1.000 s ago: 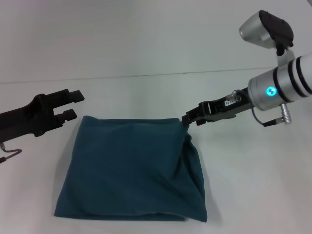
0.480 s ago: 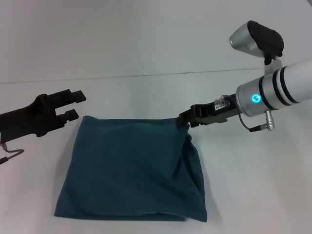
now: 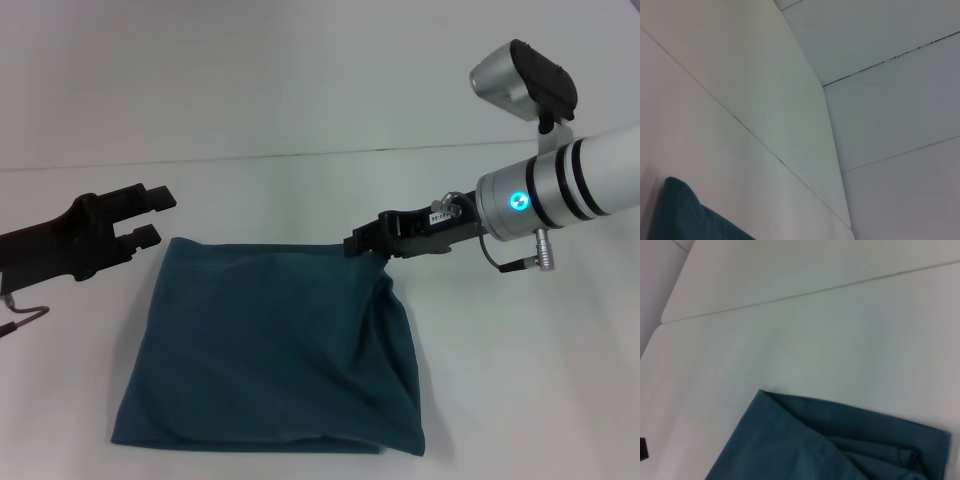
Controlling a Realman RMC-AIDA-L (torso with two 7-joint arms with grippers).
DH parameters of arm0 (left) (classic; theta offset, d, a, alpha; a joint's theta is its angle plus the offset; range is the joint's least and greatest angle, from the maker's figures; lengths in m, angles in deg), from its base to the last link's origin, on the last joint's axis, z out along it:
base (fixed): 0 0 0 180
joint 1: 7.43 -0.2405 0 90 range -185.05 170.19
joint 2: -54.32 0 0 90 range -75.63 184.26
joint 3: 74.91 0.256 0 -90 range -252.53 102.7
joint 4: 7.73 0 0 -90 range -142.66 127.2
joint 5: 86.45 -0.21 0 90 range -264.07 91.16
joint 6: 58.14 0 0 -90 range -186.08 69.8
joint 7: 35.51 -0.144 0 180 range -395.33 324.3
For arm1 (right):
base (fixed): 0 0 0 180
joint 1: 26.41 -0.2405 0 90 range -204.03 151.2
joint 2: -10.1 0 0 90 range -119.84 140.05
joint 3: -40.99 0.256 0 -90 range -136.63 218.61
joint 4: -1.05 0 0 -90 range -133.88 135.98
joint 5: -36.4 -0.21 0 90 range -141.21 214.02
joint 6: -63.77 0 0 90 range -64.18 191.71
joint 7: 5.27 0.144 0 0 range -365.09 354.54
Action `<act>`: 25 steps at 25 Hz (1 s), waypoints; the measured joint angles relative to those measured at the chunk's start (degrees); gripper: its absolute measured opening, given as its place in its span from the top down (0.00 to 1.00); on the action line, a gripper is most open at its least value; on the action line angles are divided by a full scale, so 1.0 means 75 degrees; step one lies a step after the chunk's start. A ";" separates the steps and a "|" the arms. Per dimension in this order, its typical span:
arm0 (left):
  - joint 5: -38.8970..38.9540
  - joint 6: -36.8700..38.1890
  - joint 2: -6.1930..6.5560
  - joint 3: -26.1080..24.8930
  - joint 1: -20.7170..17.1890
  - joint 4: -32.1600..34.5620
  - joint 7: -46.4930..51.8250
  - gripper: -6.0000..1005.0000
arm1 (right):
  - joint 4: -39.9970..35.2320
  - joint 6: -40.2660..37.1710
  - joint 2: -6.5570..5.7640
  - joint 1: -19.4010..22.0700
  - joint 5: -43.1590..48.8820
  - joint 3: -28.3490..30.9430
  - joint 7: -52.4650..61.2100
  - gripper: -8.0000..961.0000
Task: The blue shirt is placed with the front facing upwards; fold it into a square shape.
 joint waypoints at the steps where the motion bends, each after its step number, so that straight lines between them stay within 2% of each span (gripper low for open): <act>1: 0.0000 -0.0001 -0.0001 0.0001 0.0000 0.0000 -0.0004 0.31 | -0.0006 -0.0047 -0.0017 0.0008 0.0001 -0.0001 0.0004 0.49; 7: 0.0000 -0.0010 -0.0006 0.0001 -0.0018 -0.0004 -0.0009 0.31 | -0.0078 -0.0285 -0.0123 0.0092 -0.0033 0.0047 -0.0095 0.49; 15: 0.0000 -0.0031 -0.0007 0.0001 -0.0025 -0.0023 -0.0009 0.31 | -0.0091 -0.0407 -0.0141 0.0067 -0.0019 0.0005 -0.0256 0.49; 25: 0.0000 -0.0030 -0.0007 0.0000 -0.0012 -0.0024 -0.0009 0.31 | -0.0095 -0.0498 -0.0152 0.0054 0.0005 -0.0066 -0.0409 0.55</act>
